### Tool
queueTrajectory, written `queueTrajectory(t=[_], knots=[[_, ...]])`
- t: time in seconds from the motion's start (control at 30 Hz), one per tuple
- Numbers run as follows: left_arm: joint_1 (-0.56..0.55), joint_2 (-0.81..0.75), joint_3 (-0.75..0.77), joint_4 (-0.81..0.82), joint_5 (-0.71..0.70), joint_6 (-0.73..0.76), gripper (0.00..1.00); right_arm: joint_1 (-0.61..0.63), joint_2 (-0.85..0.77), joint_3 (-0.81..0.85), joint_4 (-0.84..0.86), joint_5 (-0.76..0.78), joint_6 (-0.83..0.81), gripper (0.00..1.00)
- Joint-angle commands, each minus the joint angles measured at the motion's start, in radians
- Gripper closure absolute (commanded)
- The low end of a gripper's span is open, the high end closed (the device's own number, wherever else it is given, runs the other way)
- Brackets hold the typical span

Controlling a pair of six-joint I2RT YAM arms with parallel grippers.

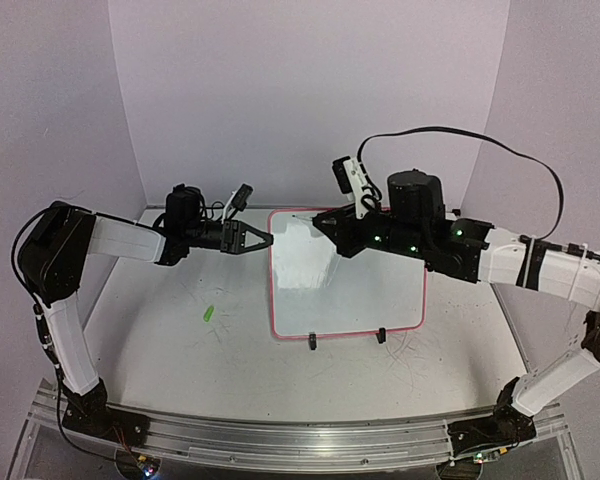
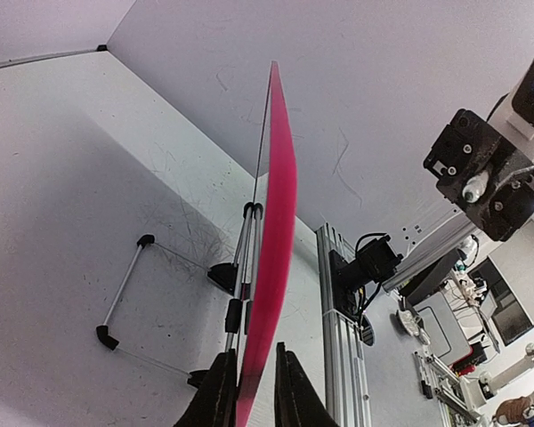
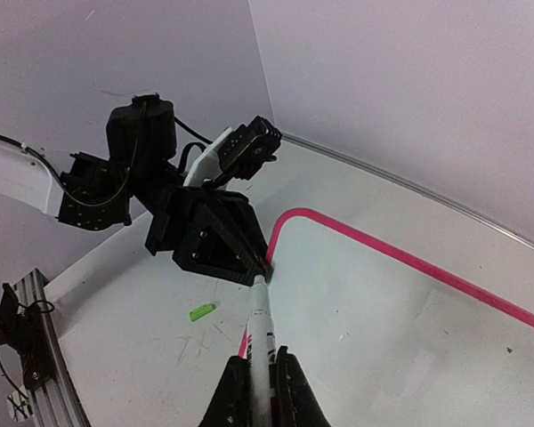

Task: Write a sentence on the whiteboard
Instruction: Hold the whiteboard at the center of the board.

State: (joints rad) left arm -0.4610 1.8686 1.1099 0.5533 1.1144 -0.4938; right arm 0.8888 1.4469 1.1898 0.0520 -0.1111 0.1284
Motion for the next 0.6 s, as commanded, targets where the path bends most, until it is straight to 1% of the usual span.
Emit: queueTrajectory(t=[0.0,0.17,0.57], knots=[[0.002,0.004,0.004,0.056,0.022,0.021,0.86,0.055,0.066,0.1,-0.072,0.156,-0.061,1.0],[-0.002,-0.004,0.003,0.058,0.022,0.031,0.89,0.101,0.111,0.137,-0.088,0.24,-0.078,1.0],[-0.012,-0.005,-0.004,0.058,0.014,0.045,0.95,0.116,0.169,0.19,-0.102,0.311,-0.073,1.0]])
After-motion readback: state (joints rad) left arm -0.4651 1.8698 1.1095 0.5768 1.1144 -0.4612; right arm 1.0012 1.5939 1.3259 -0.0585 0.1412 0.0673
